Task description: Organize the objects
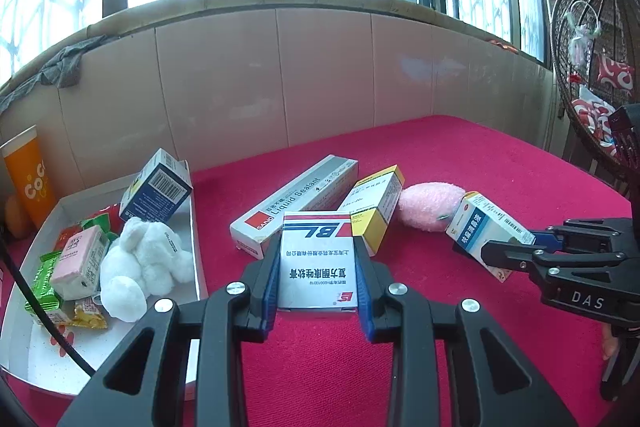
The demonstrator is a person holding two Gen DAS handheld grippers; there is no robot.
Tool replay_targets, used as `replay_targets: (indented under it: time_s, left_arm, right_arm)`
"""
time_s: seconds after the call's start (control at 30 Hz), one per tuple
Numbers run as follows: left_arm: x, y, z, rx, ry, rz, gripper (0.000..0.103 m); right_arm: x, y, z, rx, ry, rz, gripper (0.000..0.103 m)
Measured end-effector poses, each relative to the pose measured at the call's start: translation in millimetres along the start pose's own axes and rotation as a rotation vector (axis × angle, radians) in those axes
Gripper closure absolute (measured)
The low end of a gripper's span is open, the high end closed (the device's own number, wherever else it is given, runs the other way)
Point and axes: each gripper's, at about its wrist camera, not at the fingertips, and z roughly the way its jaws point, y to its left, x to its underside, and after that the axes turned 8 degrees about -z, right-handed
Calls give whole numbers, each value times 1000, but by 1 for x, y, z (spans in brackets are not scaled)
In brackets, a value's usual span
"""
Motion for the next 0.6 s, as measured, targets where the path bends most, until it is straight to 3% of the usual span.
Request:
replay_targets:
  time_s: [0.6]
  left_arm:
    - [3, 20, -18, 29, -53, -44, 71]
  right_arm:
    - [-1, 18, 5, 68, 31, -70, 79]
